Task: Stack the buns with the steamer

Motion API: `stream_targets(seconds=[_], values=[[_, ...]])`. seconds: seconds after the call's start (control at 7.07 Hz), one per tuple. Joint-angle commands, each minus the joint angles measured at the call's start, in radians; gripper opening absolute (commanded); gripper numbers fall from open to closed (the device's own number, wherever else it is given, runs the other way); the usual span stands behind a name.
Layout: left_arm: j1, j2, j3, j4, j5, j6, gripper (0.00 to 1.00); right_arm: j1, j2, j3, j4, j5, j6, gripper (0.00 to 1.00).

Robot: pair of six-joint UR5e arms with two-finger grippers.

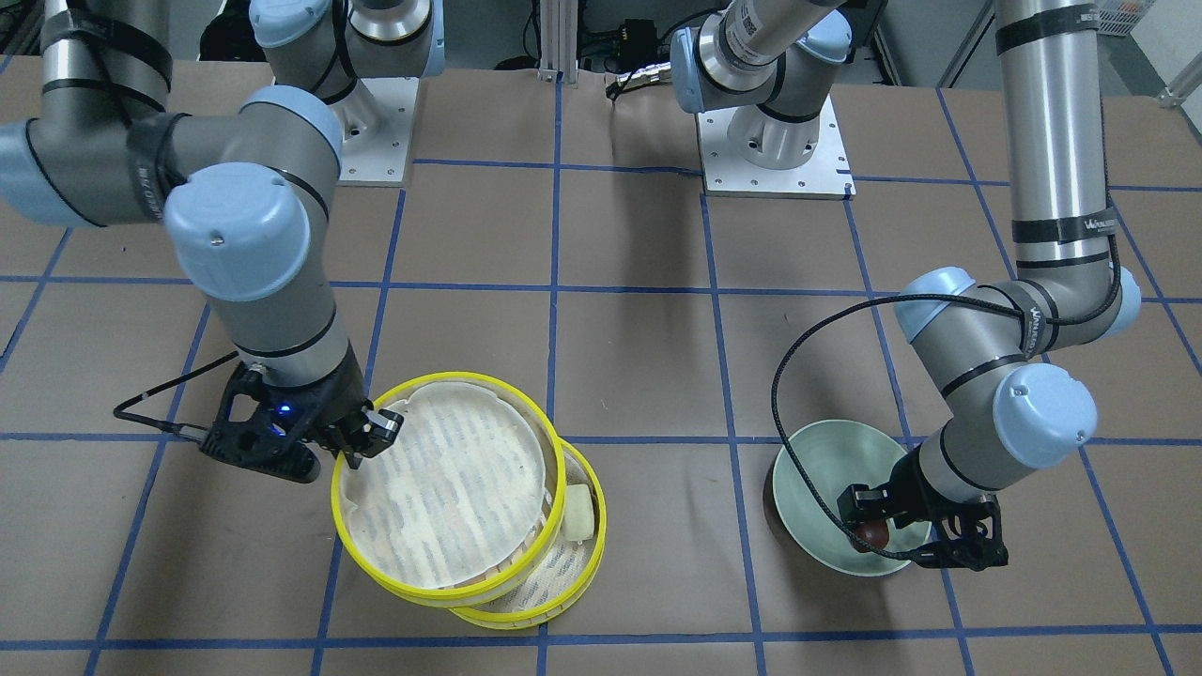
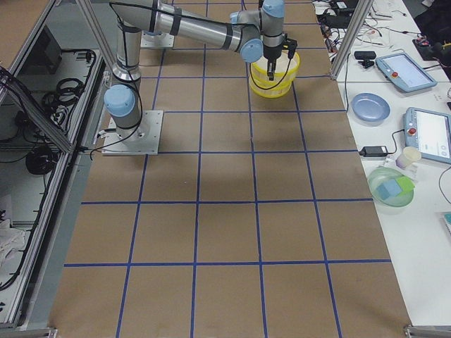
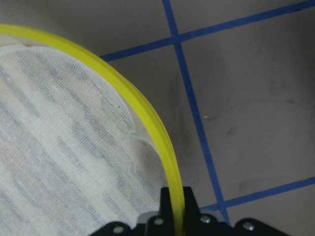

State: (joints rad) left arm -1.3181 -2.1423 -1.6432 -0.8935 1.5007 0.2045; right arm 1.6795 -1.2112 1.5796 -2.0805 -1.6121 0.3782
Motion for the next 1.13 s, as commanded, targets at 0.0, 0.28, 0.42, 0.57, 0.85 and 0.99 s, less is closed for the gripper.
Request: stream_targets(seconds=[0.0,0.28,0.42,0.57,0.85,0.99], values=[[0.000,-0.007,0.008,0.008,-0.058,-0.098,0.00,0.058,0.034,0.010,-0.064,-0.011,0.093,0.00],[-0.004,0.056,0.055,-0.004,-0.057,-0.141,0.00,0.058,0.062,0.010,-0.119,-0.011,0.090,0.00],[-0.013,0.094,0.060,-0.007,-0.056,-0.193,0.00,0.058,0.077,0.011,-0.137,-0.012,0.090,0.00],[-0.032,0.140,0.060,-0.030,-0.048,-0.264,0.00,0.057,0.079,0.011,-0.133,-0.015,0.093,0.00],[-0.093,0.258,0.063,-0.105,0.010,-0.391,0.00,0.057,0.079,0.039,-0.128,-0.012,0.091,0.00],[-0.133,0.280,0.062,-0.116,0.141,-0.420,0.00,0.049,0.079,0.040,-0.136,-0.009,0.085,0.00]])
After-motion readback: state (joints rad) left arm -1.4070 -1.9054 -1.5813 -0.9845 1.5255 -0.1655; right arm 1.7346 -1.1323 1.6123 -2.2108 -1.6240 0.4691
